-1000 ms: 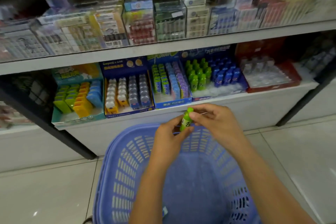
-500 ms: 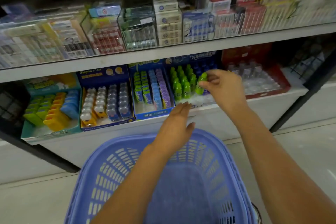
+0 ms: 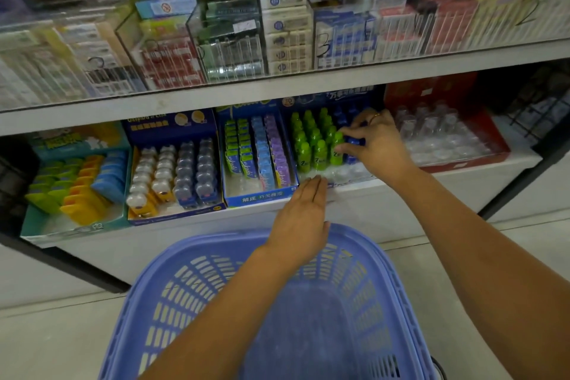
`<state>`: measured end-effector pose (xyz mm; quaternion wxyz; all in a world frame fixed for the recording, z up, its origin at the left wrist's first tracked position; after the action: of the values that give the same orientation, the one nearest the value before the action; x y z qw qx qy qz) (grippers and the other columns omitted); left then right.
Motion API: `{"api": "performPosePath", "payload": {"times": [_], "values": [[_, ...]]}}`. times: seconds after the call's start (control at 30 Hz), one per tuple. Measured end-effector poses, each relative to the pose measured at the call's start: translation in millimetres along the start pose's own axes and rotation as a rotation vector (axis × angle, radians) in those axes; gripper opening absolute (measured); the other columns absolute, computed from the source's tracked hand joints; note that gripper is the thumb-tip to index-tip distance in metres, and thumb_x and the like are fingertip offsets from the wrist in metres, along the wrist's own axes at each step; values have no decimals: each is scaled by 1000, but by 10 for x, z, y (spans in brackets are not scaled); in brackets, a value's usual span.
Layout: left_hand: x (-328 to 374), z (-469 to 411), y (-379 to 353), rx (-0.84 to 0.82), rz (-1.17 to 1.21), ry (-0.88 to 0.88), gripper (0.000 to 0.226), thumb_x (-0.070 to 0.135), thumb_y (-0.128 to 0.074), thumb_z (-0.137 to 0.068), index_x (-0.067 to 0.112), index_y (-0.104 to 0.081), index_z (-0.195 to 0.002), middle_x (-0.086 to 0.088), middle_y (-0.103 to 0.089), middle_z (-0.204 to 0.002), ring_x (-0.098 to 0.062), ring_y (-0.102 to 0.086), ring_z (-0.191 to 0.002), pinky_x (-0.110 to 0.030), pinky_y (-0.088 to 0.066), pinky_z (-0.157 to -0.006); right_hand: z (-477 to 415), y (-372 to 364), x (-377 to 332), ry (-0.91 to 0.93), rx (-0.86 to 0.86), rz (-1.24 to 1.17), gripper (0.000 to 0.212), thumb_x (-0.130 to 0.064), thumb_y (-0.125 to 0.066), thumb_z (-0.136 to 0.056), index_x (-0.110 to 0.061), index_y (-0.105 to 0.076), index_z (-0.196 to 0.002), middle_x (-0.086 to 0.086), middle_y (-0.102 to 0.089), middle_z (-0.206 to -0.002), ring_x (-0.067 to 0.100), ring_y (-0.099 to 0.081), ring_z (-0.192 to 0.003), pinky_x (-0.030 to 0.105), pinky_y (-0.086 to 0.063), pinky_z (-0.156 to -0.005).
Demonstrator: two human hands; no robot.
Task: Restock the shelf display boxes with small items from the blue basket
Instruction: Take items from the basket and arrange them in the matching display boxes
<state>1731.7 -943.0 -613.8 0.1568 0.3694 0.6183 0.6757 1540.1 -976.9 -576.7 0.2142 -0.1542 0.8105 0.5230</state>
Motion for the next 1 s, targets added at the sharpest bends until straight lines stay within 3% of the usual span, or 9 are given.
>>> {"api": "performPosePath", "payload": {"times": [0.27, 0.37, 0.43, 0.5, 0.57, 0.67, 0.8, 0.87, 1.0], "values": [[-11, -29, -25, -24, -28, 8, 75, 25, -50, -96, 9, -2, -152, -5, -4, -160, -19, -4, -147, -27, -7, -118, -93, -40, 0, -30, -80, 153, 43, -34, -76, -72, -14, -70, -110, 11, -54, -117, 37, -36, -115, 40, -34, -97], [13, -10, 65, -66, 66, 14, 72, 24, -50, -96, 10, -7, -152, -4, -7, -160, -18, -5, -147, -26, -9, -118, -115, 31, -129, -51, -209, 302, 48, -39, -72, -76, -18, -66, -119, 13, -49, -128, 35, -35, -119, 38, -33, -99], [-19, 103, 122, 2, 238, -7, 62, 21, -51, -96, 12, -22, -150, -3, -20, -158, -17, -17, -145, -23, -17, -114, -26, 74, -239, 2, -153, 369, 47, -35, -72, -79, -14, -65, -120, 18, -48, -127, 35, -39, -118, 36, -35, -97], [-150, 294, 109, 147, 359, 3, 45, 15, -53, -93, 12, -45, -137, -6, -44, -144, -20, -42, -131, -25, -33, -104, 190, 55, -411, 40, -6, 213, 38, -28, -74, -78, -7, -68, -109, 18, -50, -115, 31, -48, -106, 35, -41, -90], [-372, 514, -12, 172, 402, 102, 30, 8, -55, -90, 8, -59, -119, -11, -58, -123, -25, -56, -112, -30, -43, -92, 487, -103, -632, 36, -102, 23, 22, -28, -73, -79, -11, -69, -91, 9, -55, -99, 22, -56, -89, 31, -44, -80], [-782, 887, -352, -230, 264, 339, 33, 6, -58, -86, 5, -60, -118, -15, -61, -121, -28, -57, -113, -29, -42, -93, 1048, -647, -822, -53, -624, 22, 15, -26, -71, -80, -12, -70, -85, 7, -69, -89, 21, -64, -87, 27, -45, -74], [-1193, 1561, -797, -771, 115, 507, 48, 4, -54, -90, 8, -45, -137, -13, -43, -143, -26, -41, -131, -27, -30, -105, 1924, -1487, -840, -82, -1087, 32, 31, -18, -70, -81, -12, -66, -112, 9, -67, -114, 17, -60, -102, 27, -44, -88], [-1301, 1804, -954, -890, 70, 571, 42, 5, -49, -94, 4, -47, -135, -18, -44, -142, -30, -43, -130, -33, -32, -107, 2283, -1843, -899, -44, -1204, -12, 43, -15, -71, -79, -12, -60, -121, 9, -61, -123, 18, -55, -108, 28, -42, -93], [-1383, 1944, -1146, -953, -67, 526, 36, 11, -43, -99, 2, -51, -132, -16, -50, -138, -32, -47, -127, -37, -37, -107, 2665, -2379, -1041, 88, -1339, -70, 40, -12, -65, -86, -15, -59, -125, 10, -56, -129, 24, -52, -119, 29, -40, -101]]}}
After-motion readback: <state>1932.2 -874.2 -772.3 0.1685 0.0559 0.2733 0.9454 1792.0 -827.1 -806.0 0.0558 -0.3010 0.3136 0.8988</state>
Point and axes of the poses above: each hand's wrist, its own z-axis away from the middle knuckle, its own y-axis out of the back of the hand, x = y × z, the point moved 1 cm from there along -z, towards the middle knuckle
